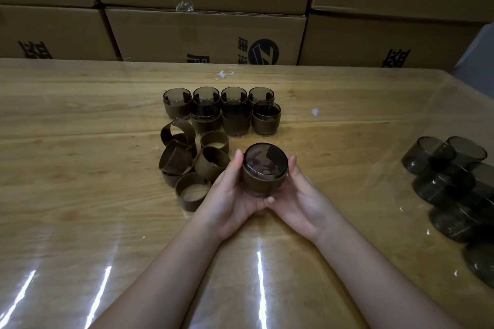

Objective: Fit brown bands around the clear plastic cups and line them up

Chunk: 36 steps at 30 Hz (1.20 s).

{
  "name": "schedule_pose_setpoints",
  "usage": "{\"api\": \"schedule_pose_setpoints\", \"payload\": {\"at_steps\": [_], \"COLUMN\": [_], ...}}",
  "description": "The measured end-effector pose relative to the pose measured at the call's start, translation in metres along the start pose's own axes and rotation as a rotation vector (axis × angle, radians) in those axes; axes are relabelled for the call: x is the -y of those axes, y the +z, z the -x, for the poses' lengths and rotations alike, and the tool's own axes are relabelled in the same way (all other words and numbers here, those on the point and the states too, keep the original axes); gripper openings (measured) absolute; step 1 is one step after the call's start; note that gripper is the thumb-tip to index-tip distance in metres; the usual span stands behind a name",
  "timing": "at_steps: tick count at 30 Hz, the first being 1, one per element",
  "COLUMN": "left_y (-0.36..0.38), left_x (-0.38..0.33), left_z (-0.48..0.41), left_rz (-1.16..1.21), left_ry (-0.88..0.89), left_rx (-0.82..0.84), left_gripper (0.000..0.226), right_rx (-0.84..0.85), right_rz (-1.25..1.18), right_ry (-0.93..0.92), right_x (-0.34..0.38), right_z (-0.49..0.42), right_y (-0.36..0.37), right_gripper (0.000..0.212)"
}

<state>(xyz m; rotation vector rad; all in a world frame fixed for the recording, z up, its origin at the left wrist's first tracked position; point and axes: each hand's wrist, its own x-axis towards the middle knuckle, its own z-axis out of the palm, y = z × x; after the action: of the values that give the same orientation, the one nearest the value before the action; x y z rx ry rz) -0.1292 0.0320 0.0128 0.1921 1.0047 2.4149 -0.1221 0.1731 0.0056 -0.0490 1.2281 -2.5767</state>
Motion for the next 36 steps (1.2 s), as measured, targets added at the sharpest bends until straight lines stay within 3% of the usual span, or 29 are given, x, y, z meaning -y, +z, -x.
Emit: {"api": "schedule_pose_setpoints", "payload": {"at_steps": [8, 13, 16, 18, 20, 22, 24, 26, 30, 32, 36], "left_y": [-0.002, -0.003, -0.004, -0.002, 0.002, 0.005, 0.006, 0.004, -0.004, -0.006, -0.003], "left_x": [0.001, 0.002, 0.001, 0.003, 0.007, 0.01, 0.012, 0.013, 0.01, 0.009, 0.009], "left_z": [-0.001, -0.003, -0.003, -0.001, 0.001, 0.002, 0.001, -0.001, -0.002, -0.002, -0.003], "left_rz": [0.048, -0.042, -0.237, -0.331, -0.429, -0.568, -0.601, -0.542, -0.407, -0.388, -0.412], "left_ry": [0.001, 0.053, 0.115, 0.141, 0.159, 0.174, 0.189, 0.22, 0.285, 0.287, 0.254], "left_rx": [-0.045, -0.1, -0.223, -0.269, -0.27, -0.279, -0.255, -0.225, -0.204, -0.22, -0.266], "left_gripper": [0.052, 0.054, 0.072, 0.081, 0.08, 0.071, 0.07, 0.068, 0.052, 0.052, 0.054], "right_rx": [-0.04, -0.062, -0.143, -0.127, -0.086, -0.102, -0.172, -0.217, -0.298, -0.234, -0.096], "right_rz": [0.039, 0.173, 0.475, 0.792, 1.117, 1.288, 1.244, 1.031, 0.512, 0.33, 0.345], "right_ry": [-0.037, -0.069, -0.272, -0.459, -0.585, -0.674, -0.702, -0.667, -0.42, -0.309, -0.25], "right_x": [-0.001, 0.001, -0.002, -0.003, -0.005, -0.006, -0.006, -0.006, -0.002, -0.001, -0.001], "right_z": [0.0, 0.001, 0.005, 0.01, 0.013, 0.012, 0.011, 0.011, 0.005, 0.0, -0.002], "right_y": [0.001, 0.002, 0.005, 0.006, 0.004, 0.002, 0.004, 0.004, 0.002, 0.0, -0.001], "right_gripper": [0.059, 0.057, 0.048, 0.058, 0.061, 0.059, 0.051, 0.041, 0.045, 0.043, 0.04]}}
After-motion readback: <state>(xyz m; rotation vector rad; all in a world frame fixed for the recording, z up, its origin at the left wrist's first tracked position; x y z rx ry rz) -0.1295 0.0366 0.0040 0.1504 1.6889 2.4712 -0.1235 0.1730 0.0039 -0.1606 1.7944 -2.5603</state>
